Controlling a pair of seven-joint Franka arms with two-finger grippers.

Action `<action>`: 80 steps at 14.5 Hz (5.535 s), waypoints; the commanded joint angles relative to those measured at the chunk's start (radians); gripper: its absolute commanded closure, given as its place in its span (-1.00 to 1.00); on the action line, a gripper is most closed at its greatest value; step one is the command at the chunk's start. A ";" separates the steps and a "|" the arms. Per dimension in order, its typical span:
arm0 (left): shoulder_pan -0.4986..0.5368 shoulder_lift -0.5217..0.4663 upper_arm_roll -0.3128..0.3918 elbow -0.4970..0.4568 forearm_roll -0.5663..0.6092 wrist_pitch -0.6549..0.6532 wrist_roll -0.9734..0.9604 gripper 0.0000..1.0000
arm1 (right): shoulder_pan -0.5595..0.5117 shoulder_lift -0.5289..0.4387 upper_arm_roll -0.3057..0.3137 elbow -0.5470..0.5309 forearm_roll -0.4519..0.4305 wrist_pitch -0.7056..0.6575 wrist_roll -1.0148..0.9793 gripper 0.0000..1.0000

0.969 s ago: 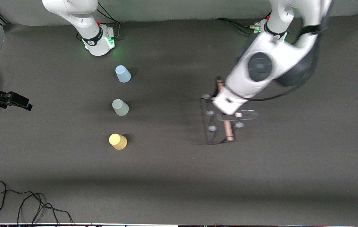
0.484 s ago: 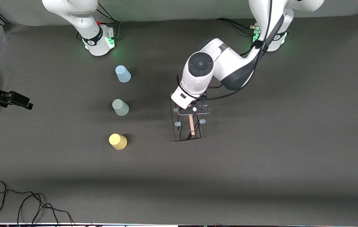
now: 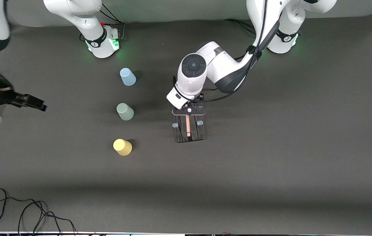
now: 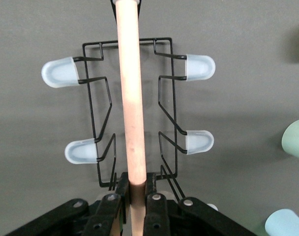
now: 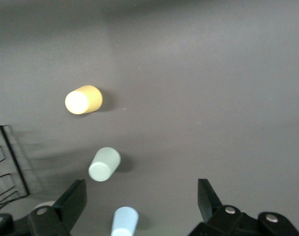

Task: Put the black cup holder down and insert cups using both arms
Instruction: 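Carry the black rack toward the cups and lower it onto the table, then release the rack with the left gripper while the right gripper reaches the mint cup, then grasp the mint-green cup with the right gripper and lift it, then lower the mint cup upside down onto a rack peg, open right gripper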

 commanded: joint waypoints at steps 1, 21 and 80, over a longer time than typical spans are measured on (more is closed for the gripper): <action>-0.020 0.022 0.015 0.036 0.015 0.020 -0.062 1.00 | 0.107 -0.045 -0.006 -0.092 0.011 0.037 0.161 -0.99; 0.340 -0.259 0.019 0.024 -0.098 -0.507 0.481 -1.00 | 0.348 0.061 -0.005 -0.728 0.012 0.878 0.246 -1.00; 0.542 -0.527 0.266 -0.076 0.076 -0.542 0.910 -1.00 | 0.716 0.245 -0.184 -0.140 0.046 0.438 0.624 -1.00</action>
